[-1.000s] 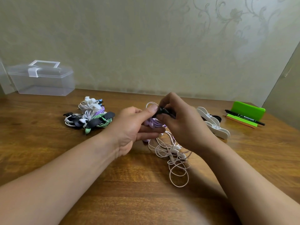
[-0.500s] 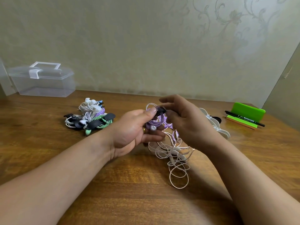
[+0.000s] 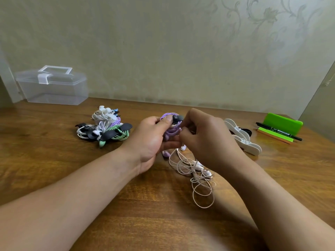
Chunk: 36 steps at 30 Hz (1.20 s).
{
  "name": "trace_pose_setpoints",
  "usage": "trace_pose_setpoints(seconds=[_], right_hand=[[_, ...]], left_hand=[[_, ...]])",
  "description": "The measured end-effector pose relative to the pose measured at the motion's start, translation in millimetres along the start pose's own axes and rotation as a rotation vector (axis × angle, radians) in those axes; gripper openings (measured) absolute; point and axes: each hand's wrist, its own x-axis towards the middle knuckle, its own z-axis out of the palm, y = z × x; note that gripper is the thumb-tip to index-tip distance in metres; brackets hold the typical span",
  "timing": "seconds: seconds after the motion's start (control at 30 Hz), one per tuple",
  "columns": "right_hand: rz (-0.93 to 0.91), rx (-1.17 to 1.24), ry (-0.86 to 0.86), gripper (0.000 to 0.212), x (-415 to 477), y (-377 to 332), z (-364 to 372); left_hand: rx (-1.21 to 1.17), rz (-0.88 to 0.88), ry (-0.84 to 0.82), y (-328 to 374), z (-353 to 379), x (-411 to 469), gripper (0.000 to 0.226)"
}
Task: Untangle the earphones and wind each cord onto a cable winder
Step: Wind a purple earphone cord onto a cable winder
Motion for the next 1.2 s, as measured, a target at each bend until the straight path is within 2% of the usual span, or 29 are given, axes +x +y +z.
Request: trace_pose_setpoints(seconds=[0.23,0.3,0.47,0.7,0.93,1.1,1.2], right_hand=[[-0.163,-0.091,-0.025,0.003,-4,-4,7],[-0.158,-0.092,-0.036,0.005,-3,0,6],[-0.021,0.093,-0.015,0.012,2,10,-3],[-0.139,-0.007,-0.126,0.011,3,12,-10],[-0.2,0.005,-0.111,0.01,5,18,-6],[-0.127,0.131,-0.174,0.011,6,24,-4],[0.01,0.418,-0.249,0.008,9,28,-2]], left_hand=[[0.287,0.136,0.096,-4,-6,2,0.021],[0.336,0.136,0.081,-6,-9,3,0.022],[0.417,0.163,0.032,-1,-9,3,0.011],[0.616,0.172,-0.005,0,-18,8,0.011],[0.724,0.168,-0.114,-1,-23,10,0.01],[0.822,0.138,-0.21,1,-23,8,0.01],[0.819,0.099,-0.247,4,-24,8,0.023]])
